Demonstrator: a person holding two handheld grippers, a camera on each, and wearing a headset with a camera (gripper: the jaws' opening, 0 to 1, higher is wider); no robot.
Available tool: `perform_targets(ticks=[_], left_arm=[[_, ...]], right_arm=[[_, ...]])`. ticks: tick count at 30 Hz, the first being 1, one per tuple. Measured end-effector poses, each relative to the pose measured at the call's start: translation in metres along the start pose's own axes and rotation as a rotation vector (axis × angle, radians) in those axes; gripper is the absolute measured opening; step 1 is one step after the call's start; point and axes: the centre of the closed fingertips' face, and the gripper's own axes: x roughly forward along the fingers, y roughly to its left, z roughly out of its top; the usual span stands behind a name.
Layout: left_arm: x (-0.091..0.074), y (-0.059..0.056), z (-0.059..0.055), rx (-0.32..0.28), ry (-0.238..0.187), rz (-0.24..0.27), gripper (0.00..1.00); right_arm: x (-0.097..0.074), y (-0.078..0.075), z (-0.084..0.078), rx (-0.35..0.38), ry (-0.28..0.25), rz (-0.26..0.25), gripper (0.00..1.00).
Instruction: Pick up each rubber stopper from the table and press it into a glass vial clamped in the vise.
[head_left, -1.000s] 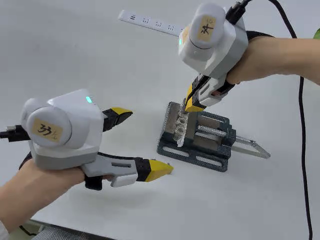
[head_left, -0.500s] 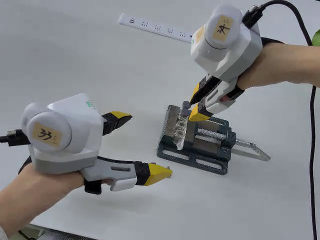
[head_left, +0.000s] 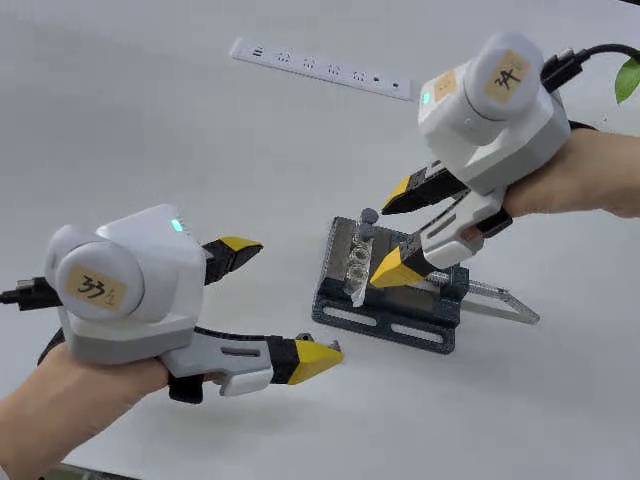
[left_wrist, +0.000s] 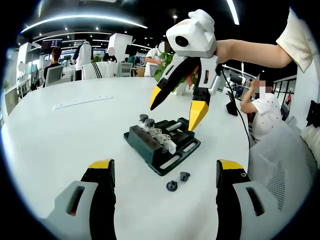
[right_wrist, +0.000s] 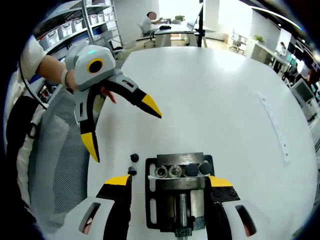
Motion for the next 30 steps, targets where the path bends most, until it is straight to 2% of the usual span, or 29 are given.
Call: perform_targets(ticks=[7, 13, 17, 21, 24, 30], left_arm=[[0.002, -0.004, -0.006, 0.011, 0.016, -0.010, 0.81], [0.004, -0.005, -0.017, 0.018, 0.043, -0.011, 0.77], [0.007, -0.003, -0.026, 0.020, 0.062, -0.004, 0.72], [0.010, -0.007, -0.034, 0.071, 0.097, -0.007, 0.66], [0.012, -0.005, -0.038, 0.080, 0.106, -0.005, 0.61], [0.017, -0.016, -0.037, 0.168, 0.131, -0.026, 0.46]], right_arm=[[-0.001, 0.016, -0.014, 0.042, -0.075, -0.014, 0.70], [-0.005, 0.037, -0.026, 0.069, -0.106, -0.013, 0.74], [-0.007, 0.041, -0.031, 0.093, -0.130, -0.023, 0.76], [-0.007, 0.052, -0.037, 0.122, -0.153, -0.026, 0.80], [-0.006, 0.057, -0.043, 0.146, -0.160, -0.025, 0.80], [-0.006, 0.065, -0.054, 0.178, -0.167, -0.028, 0.81]])
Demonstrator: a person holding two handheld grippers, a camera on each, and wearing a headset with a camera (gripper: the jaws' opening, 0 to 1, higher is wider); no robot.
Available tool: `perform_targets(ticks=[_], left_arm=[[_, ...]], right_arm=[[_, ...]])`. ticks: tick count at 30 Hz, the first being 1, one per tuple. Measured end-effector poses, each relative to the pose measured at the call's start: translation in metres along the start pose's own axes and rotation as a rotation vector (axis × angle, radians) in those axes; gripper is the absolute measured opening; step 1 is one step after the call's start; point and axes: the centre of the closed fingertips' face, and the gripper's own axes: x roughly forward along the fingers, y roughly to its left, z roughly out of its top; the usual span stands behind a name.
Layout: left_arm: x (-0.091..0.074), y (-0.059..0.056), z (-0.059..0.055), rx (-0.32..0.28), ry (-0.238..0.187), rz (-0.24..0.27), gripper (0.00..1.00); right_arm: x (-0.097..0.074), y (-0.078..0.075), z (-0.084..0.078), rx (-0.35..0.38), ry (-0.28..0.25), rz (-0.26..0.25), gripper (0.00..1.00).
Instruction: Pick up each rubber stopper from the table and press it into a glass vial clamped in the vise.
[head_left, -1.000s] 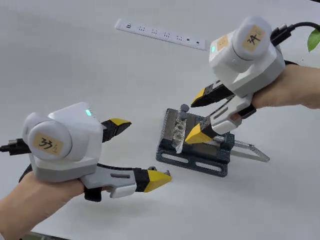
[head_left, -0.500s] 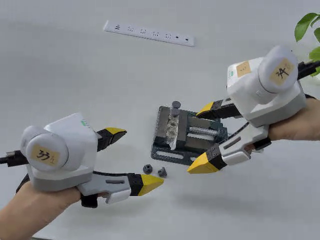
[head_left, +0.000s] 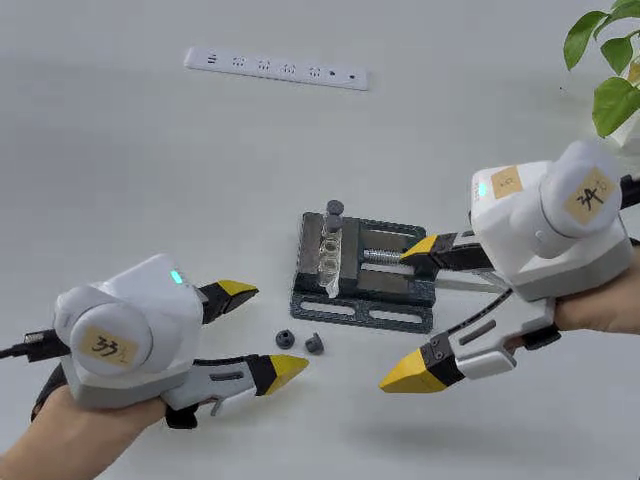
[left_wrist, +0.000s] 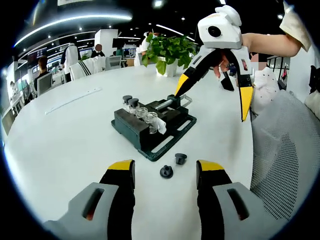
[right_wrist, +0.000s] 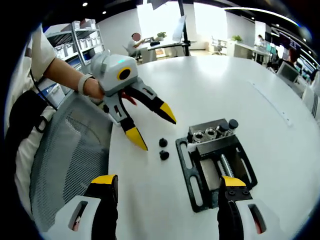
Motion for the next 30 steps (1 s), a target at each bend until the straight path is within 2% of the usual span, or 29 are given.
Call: perform_targets(ticks=[2, 3, 6, 7, 8, 10, 11, 13, 18, 21, 24, 30], left_arm=[[0.003, -0.005, 0.002, 0.052, 0.006, -0.009, 0.42], [0.004, -0.005, 0.000, 0.090, 0.028, -0.008, 0.39], [0.011, -0.017, 0.005, 0.129, 0.041, -0.025, 0.33], [0.011, -0.016, 0.004, 0.144, 0.057, -0.027, 0.31], [0.013, -0.017, 0.001, 0.178, 0.095, -0.033, 0.28], [0.015, -0.020, -0.002, 0.203, 0.143, -0.042, 0.24], [0.016, -0.022, -0.003, 0.225, 0.161, -0.055, 0.22], [0.017, -0.022, -0.002, 0.279, 0.189, -0.050, 0.19], [0.022, -0.024, -0.003, 0.288, 0.219, -0.070, 0.18], [0.026, -0.025, -0.007, 0.301, 0.252, -0.077, 0.16], [0.027, -0.026, -0.006, 0.319, 0.262, -0.078, 0.15], [0.029, -0.026, -0.009, 0.306, 0.278, -0.084, 0.10]], right_arm=[[-0.001, 0.000, -0.003, 0.009, -0.006, -0.002, 0.81], [-0.001, 0.000, -0.004, 0.016, -0.009, -0.004, 0.80], [-0.002, 0.002, -0.005, 0.024, -0.017, -0.006, 0.79], [-0.002, 0.002, -0.006, 0.029, -0.019, -0.007, 0.79], [-0.002, 0.002, -0.007, 0.033, -0.021, -0.007, 0.79], [-0.002, 0.002, -0.008, 0.034, -0.021, -0.007, 0.79], [-0.002, 0.002, -0.009, 0.038, -0.021, -0.008, 0.78], [-0.003, 0.004, -0.010, 0.044, -0.025, -0.009, 0.78], [-0.004, 0.006, -0.012, 0.055, -0.029, -0.009, 0.76], [-0.005, 0.007, -0.013, 0.063, -0.037, -0.011, 0.75], [-0.005, 0.008, -0.014, 0.069, -0.041, -0.013, 0.75], [-0.007, 0.009, -0.016, 0.078, -0.048, -0.021, 0.75]])
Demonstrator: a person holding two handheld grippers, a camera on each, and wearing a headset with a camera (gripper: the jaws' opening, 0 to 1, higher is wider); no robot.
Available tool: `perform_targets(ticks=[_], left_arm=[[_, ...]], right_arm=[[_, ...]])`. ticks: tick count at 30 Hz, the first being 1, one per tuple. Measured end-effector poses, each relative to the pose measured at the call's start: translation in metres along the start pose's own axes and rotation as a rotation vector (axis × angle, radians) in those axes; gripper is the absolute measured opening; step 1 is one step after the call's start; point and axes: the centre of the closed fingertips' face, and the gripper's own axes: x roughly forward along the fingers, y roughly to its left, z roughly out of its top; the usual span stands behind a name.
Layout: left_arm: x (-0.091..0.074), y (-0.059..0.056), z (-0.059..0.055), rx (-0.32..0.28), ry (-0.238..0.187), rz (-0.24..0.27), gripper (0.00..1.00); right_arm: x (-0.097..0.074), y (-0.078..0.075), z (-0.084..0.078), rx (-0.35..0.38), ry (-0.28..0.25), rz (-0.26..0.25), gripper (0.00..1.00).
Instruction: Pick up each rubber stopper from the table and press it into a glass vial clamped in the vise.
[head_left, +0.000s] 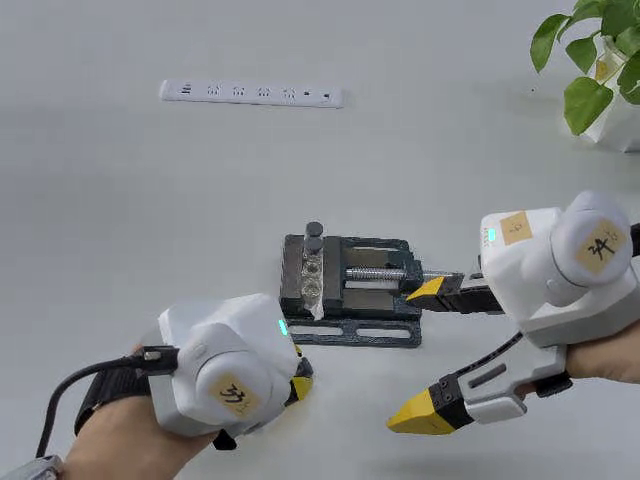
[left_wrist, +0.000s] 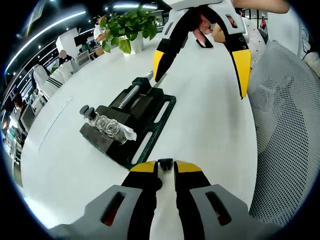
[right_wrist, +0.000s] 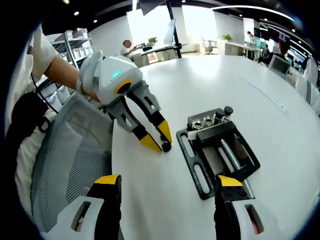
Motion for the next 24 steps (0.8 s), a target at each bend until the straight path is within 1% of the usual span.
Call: perform_targets(ticks=[2, 5, 10, 15, 18, 20, 22, 23, 24], left_arm=[[0.000, 0.000, 0.000, -0.003, -0.001, 0.002, 0.10], [-0.001, 0.000, 0.001, -0.028, -0.006, 0.000, 0.08], [-0.001, 0.002, 0.000, -0.037, -0.012, 0.003, 0.08], [-0.002, 0.001, 0.003, -0.044, -0.028, -0.001, 0.07], [-0.006, 0.002, 0.007, -0.048, -0.049, 0.001, 0.07], [-0.010, 0.004, 0.010, -0.049, -0.078, 0.003, 0.07], [-0.015, 0.007, 0.015, -0.048, -0.106, 0.014, 0.07], [-0.018, 0.007, 0.019, -0.058, -0.119, 0.021, 0.07], [-0.019, 0.009, 0.020, -0.066, -0.123, 0.028, 0.07]], right_arm=[[-0.001, -0.001, -0.001, 0.002, -0.002, -0.003, 0.75], [-0.001, 0.000, -0.001, 0.004, -0.003, -0.006, 0.74], [-0.001, 0.000, 0.001, 0.006, -0.006, -0.008, 0.74], [0.001, 0.001, 0.004, 0.004, -0.011, -0.005, 0.73], [0.001, 0.000, 0.005, 0.005, -0.015, -0.003, 0.72], [0.001, 0.000, 0.006, 0.003, -0.015, -0.001, 0.72], [0.000, 0.000, 0.007, -0.002, -0.012, -0.001, 0.72], [0.000, 0.000, 0.008, -0.006, -0.012, -0.001, 0.72], [0.000, 0.000, 0.009, -0.007, -0.011, 0.000, 0.72]])
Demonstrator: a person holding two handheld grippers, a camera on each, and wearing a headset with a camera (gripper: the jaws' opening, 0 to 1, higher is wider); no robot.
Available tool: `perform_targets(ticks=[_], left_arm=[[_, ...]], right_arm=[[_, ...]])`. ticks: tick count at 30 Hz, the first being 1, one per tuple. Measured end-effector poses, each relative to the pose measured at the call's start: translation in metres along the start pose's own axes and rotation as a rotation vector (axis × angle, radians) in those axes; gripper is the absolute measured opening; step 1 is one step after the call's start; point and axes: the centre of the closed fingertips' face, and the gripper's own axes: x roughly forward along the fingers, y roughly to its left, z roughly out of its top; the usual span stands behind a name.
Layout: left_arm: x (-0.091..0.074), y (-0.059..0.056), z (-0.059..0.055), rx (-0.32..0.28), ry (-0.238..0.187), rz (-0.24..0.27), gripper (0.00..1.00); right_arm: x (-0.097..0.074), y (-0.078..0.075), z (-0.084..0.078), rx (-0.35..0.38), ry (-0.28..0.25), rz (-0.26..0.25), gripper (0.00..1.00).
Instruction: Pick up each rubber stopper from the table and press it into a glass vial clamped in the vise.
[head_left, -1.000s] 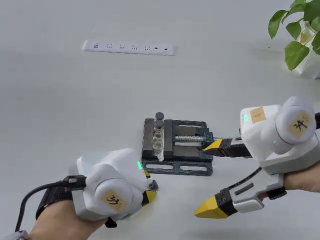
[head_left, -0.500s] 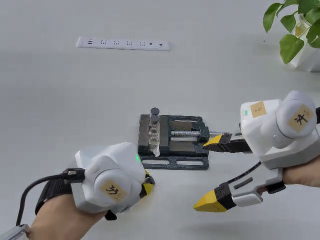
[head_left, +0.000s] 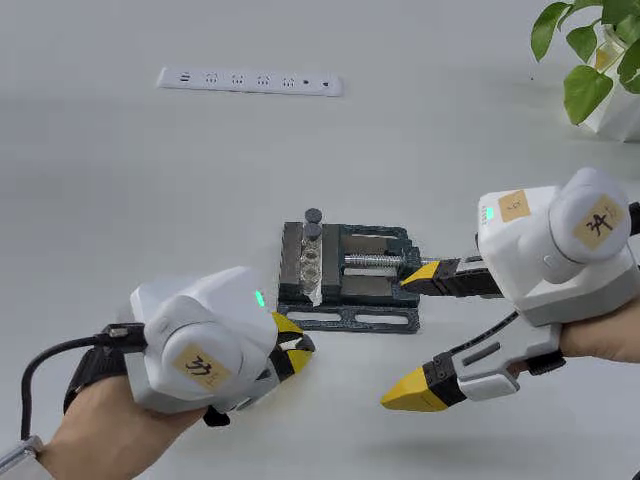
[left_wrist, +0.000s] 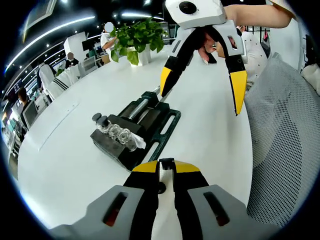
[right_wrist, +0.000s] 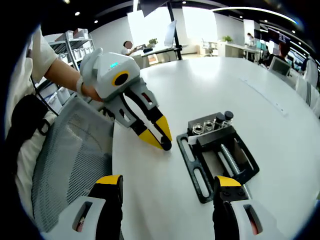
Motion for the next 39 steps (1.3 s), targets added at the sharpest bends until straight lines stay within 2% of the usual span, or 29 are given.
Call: perform_targets(ticks=[2, 6, 8, 10, 12, 14, 15, 17, 22, 24, 31, 34, 39], left_arm=[[-0.003, 0.001, 0.008, -0.022, -0.040, -0.003, 0.07], [-0.007, 0.003, 0.018, -0.033, -0.087, 0.000, 0.07], [-0.009, 0.003, 0.026, -0.039, -0.135, -0.006, 0.07], [-0.012, 0.002, 0.031, -0.034, -0.150, -0.006, 0.07], [-0.016, 0.001, 0.040, -0.023, -0.199, -0.013, 0.07], [-0.019, -0.001, 0.045, -0.034, -0.227, -0.019, 0.07], [-0.021, -0.004, 0.052, -0.052, -0.251, -0.034, 0.07], [-0.025, -0.008, 0.058, -0.052, -0.282, -0.052, 0.07], [-0.030, -0.011, 0.064, -0.059, -0.326, -0.079, 0.07], [-0.032, -0.016, 0.068, -0.076, -0.348, -0.112, 0.07], [-0.035, -0.020, 0.075, -0.053, -0.379, -0.122, 0.07], [-0.036, -0.020, 0.077, -0.039, -0.387, -0.115, 0.07], [-0.037, -0.019, 0.079, -0.021, -0.405, -0.102, 0.06]], right_arm=[[0.000, -0.001, 0.001, -0.006, 0.004, 0.003, 0.71], [-0.001, -0.003, 0.005, -0.020, 0.005, 0.005, 0.70], [-0.002, -0.004, 0.009, -0.026, 0.003, 0.005, 0.70], [-0.003, -0.005, 0.013, -0.034, 0.000, 0.007, 0.69], [-0.004, -0.003, 0.017, -0.052, 0.004, 0.016, 0.68], [-0.005, -0.002, 0.020, -0.064, 0.007, 0.020, 0.66], [-0.005, -0.001, 0.023, -0.077, 0.010, 0.026, 0.65], [-0.006, 0.002, 0.027, -0.113, 0.013, 0.040, 0.64], [-0.010, 0.006, 0.036, -0.150, 0.041, 0.057, 0.59], [-0.012, 0.010, 0.041, -0.175, 0.047, 0.072, 0.54], [-0.019, 0.020, 0.051, -0.223, 0.067, 0.116, 0.36], [-0.021, 0.023, 0.054, -0.211, 0.076, 0.132, 0.26], [-0.019, 0.024, 0.058, -0.167, 0.071, 0.139, 0.23]])
